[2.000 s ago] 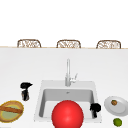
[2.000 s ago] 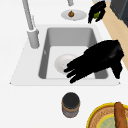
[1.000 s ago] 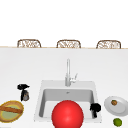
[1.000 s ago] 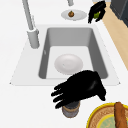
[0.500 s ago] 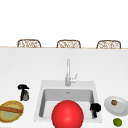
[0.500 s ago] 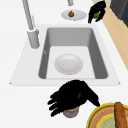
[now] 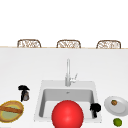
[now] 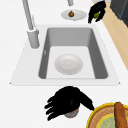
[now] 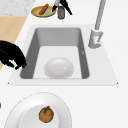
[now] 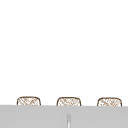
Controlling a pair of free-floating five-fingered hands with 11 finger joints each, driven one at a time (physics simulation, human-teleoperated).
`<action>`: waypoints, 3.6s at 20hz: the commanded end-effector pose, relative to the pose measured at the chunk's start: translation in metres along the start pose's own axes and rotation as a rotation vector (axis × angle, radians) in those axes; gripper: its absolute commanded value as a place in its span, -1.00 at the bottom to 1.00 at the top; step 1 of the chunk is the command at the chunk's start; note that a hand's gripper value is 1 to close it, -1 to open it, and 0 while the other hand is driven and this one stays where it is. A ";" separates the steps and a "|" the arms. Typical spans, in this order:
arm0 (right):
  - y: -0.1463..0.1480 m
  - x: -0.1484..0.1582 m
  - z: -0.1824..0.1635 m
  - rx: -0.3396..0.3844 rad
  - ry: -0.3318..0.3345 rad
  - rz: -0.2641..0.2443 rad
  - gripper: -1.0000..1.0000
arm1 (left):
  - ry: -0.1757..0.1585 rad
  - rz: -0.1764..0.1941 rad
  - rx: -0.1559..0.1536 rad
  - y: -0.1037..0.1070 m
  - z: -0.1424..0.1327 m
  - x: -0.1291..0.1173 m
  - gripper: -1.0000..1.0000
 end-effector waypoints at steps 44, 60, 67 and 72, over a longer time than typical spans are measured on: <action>0.000 0.000 0.000 0.000 0.000 0.000 0.00 | 0.034 -0.144 0.045 0.047 -0.153 0.052 1.00; 0.000 0.000 0.000 0.000 0.000 0.000 0.00 | 0.031 -0.104 0.033 0.016 -0.278 0.025 1.00; 0.000 0.000 0.000 0.000 0.000 0.000 0.00 | 0.035 -0.098 0.034 -0.017 -0.332 -0.006 1.00; 0.000 0.000 0.000 0.000 0.000 0.000 0.00 | 0.050 -0.101 0.025 -0.045 -0.370 -0.029 1.00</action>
